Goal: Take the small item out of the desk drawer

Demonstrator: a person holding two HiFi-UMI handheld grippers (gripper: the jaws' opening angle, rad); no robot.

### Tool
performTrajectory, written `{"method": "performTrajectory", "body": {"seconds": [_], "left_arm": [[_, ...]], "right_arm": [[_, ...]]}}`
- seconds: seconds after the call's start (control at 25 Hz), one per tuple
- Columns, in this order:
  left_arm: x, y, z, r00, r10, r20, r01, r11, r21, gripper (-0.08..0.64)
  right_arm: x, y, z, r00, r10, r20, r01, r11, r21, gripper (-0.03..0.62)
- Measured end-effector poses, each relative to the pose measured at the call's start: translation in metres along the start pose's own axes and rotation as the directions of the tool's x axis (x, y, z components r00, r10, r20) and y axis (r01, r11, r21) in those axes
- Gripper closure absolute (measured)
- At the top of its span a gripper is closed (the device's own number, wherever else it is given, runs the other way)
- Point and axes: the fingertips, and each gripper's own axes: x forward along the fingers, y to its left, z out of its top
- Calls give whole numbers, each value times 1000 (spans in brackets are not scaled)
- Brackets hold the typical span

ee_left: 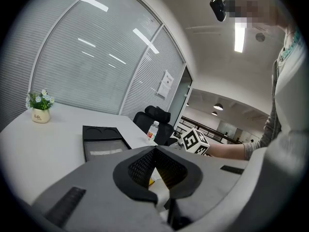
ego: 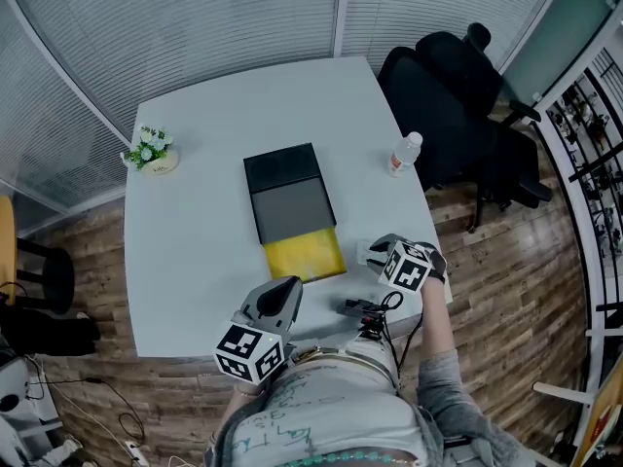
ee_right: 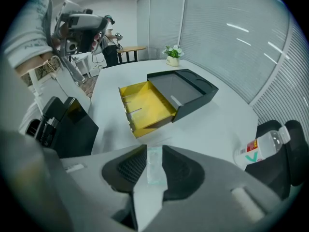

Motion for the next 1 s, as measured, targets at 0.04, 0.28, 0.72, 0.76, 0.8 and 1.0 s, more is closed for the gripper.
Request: {"method": "performTrajectory", "body": {"seconds": [0.04,0.28,0.72,0.76,0.8,1.0], "left_arm": [[0,0,0,1000,-2,-2,2,1000,-1,563],[2,0,-1,1000,-8,-8,8,1000,-3,563],[6,-1,3,1000,-22,0,22,999,29,563],[7,-2,4,1000,-26,4,26,999,36,563],[7,-2,5,1000,-29,6,28,999,40,563],[7,-2,15,999,-19,34,17,998,53,563]], "right_arm": [[-2,2,3,1000,-5,6,5,1000,-16,504],[-12,16,28,999,-15,49,20,994,-107,589],[-28,39,68,985,22,172,8,985,-172,589],[-32,40,76,978,19,207,18,984,-175,589],[-36,42,86,969,19,246,25,984,-176,589],[-66,56,137,877,42,478,35,988,-152,589]]}}
